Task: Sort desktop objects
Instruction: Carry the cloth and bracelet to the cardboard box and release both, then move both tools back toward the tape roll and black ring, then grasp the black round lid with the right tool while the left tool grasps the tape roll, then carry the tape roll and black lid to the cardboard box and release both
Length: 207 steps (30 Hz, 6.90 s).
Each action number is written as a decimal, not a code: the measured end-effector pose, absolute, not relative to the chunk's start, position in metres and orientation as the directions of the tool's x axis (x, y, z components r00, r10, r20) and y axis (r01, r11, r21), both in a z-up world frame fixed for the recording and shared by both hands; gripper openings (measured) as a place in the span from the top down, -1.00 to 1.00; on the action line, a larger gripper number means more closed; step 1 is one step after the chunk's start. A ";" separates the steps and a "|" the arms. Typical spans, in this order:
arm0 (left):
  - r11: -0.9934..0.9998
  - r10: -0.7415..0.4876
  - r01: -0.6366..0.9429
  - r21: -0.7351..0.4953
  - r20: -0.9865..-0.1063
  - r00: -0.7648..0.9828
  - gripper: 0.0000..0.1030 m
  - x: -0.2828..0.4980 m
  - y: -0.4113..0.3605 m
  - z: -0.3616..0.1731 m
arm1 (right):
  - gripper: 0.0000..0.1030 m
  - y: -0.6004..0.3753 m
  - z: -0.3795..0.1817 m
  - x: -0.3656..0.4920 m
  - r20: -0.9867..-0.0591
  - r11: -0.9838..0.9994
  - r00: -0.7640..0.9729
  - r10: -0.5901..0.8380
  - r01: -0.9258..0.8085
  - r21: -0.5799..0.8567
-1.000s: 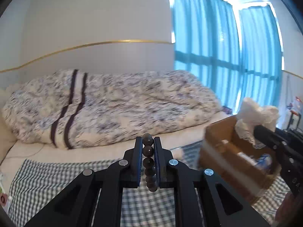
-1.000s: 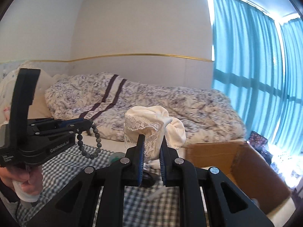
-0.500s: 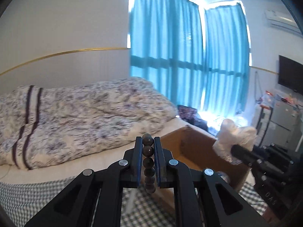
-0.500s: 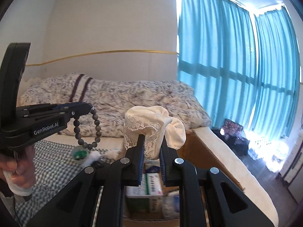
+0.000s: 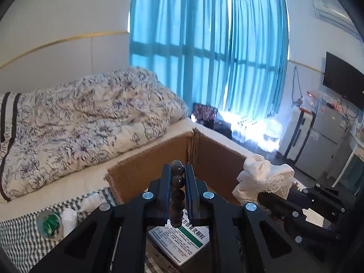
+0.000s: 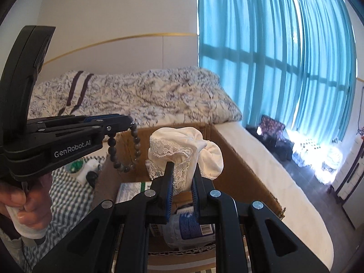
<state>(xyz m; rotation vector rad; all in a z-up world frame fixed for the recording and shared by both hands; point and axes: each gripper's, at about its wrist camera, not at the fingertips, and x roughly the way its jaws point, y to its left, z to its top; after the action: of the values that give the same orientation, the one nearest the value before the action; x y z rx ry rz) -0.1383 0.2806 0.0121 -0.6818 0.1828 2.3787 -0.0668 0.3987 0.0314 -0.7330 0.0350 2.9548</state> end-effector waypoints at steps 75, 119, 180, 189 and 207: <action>-0.998 -0.042 0.006 0.055 -0.701 -0.712 -1.00 -0.268 -0.017 -0.126 | -0.99 0.169 -0.091 -0.214 -0.620 -0.969 -0.771 -0.146 0.239 -0.069; -0.996 0.034 -0.086 0.037 -0.717 -0.696 0.87 -0.294 0.003 -0.170 | -0.42 0.184 -0.151 -0.267 -0.684 -0.980 -0.728 -0.045 0.165 -0.111; -0.985 0.142 -0.167 0.033 -0.372 -0.917 0.91 -0.127 0.041 0.017 | -0.40 0.217 0.035 -0.088 -0.314 -0.995 -0.948 -0.057 0.078 -0.055; -0.962 0.238 -0.268 0.043 -0.346 -0.908 0.91 -0.113 0.096 0.039 | -0.40 0.269 0.051 -0.060 -0.295 -0.998 -0.955 0.041 -0.028 -0.050; -0.881 0.403 -0.468 0.065 -0.413 -0.816 0.91 -0.107 0.231 0.024 | -0.40 0.379 0.056 -0.026 -0.341 -0.980 -0.920 0.192 -0.199 -0.014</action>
<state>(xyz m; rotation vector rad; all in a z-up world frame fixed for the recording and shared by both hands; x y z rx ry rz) -0.1070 0.2306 0.0244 -0.5446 0.2255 2.6128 -0.0262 0.3790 0.0565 -0.5114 0.0302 2.8972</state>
